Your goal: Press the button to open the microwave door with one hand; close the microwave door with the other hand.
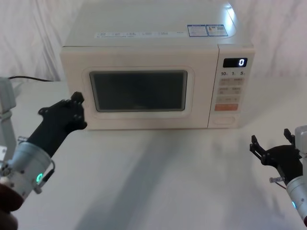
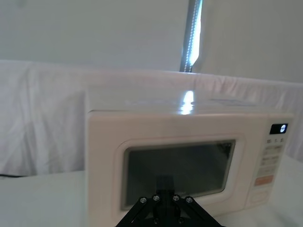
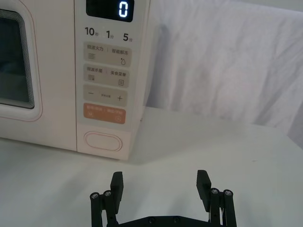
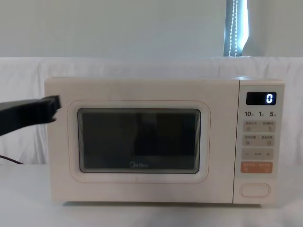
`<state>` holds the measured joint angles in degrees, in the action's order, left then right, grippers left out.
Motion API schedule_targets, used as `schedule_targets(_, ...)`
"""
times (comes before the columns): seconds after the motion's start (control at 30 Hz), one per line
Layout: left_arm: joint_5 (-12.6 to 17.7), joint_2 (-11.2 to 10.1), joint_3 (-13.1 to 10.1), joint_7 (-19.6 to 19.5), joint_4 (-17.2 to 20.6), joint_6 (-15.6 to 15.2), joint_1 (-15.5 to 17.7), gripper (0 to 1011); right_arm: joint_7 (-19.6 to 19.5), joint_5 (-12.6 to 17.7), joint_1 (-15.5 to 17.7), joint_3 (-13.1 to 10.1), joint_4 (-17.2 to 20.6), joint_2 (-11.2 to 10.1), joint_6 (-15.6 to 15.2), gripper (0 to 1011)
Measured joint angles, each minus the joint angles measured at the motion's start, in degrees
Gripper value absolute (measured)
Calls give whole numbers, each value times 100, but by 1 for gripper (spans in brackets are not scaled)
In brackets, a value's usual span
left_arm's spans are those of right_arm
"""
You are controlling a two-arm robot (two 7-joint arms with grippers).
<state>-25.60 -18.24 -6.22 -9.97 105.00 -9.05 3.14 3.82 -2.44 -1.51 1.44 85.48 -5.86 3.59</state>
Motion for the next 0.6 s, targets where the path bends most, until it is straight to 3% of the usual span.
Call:
schedule_targets(0.1,2,-62,103,4,15,111,-158,0,0,0,0,0,0,0,0,1002)
schedule_targets(0.27,104,-115,227,49,20,298,-401,95,0,0,0,0,0,0,0,1002)
schedule_targets(0.5,235,-105,334,64,-85,521,-643,284,0,0,0,0,0,0,0,1002)
schedule_targets(0.6,279,-75,377,58,-155,621,-746,412,0,0,0,0,0,0,0,1002)
